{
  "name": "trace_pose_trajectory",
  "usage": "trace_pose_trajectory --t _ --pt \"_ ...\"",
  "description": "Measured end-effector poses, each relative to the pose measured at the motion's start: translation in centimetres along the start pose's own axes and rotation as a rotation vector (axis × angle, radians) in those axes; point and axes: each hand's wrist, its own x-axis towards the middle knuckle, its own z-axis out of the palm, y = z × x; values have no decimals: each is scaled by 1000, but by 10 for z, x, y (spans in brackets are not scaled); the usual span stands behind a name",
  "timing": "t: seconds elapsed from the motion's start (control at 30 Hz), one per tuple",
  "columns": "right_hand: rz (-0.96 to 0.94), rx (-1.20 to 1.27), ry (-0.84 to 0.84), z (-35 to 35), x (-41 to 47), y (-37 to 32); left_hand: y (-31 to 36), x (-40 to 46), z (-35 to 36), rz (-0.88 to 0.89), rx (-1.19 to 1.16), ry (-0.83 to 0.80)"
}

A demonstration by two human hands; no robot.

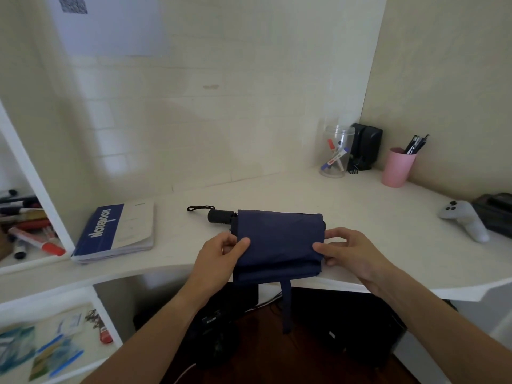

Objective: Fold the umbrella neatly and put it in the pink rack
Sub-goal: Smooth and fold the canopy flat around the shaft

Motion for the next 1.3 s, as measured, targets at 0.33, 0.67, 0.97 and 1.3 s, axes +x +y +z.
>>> trace_pose_trajectory --t 0.33,0.67,0.97,1.3 --pt "-161 -932 225 10 -5 -43 -11 -6 -3 213 187 -92" --pt "-678 -1327 -181 52 15 14 -5 -9 -11 249 390 -103" --pt "-655 -1283 -291 50 13 25 3 10 20 728 848 -283" --pt "-525 -1235 -307 20 -17 28 -20 6 -1 522 1011 -406"
